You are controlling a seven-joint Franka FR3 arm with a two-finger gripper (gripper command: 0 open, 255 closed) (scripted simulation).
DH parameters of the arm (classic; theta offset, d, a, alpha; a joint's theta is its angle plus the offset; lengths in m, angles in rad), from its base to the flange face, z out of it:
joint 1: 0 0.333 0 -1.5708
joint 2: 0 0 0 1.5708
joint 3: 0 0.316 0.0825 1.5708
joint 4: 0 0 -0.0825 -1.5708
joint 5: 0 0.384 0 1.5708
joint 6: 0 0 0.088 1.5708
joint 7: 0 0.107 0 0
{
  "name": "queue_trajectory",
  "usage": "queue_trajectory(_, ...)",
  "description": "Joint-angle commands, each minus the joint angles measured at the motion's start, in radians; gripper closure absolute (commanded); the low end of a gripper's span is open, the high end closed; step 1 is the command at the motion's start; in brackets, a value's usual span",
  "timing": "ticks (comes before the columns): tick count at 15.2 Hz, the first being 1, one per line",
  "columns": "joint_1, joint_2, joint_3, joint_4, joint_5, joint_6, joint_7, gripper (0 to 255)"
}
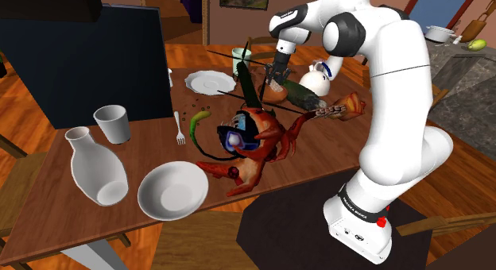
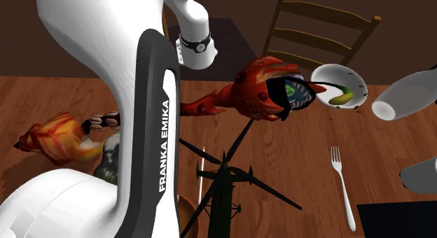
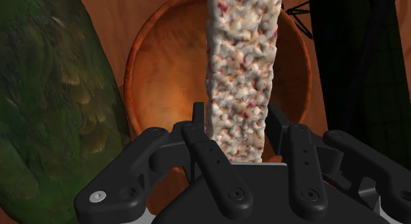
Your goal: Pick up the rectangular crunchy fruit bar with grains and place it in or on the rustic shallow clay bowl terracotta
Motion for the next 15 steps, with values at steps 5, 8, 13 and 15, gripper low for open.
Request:
queue_trajectory(5,0.002,0.016,0.002,-0.007,0.001,0.002,-0.002,255)
queue_trajectory(8,0.005,0.013,0.002,-0.011,0.001,0.004,-0.001,0)
queue_trajectory(13,0.003,0.016,0.001,-0.007,0.001,0.002,-0.002,0)
queue_trajectory(15,-0.007,0.007,-0.004,0.046,-0.006,-0.058,0.005,0)
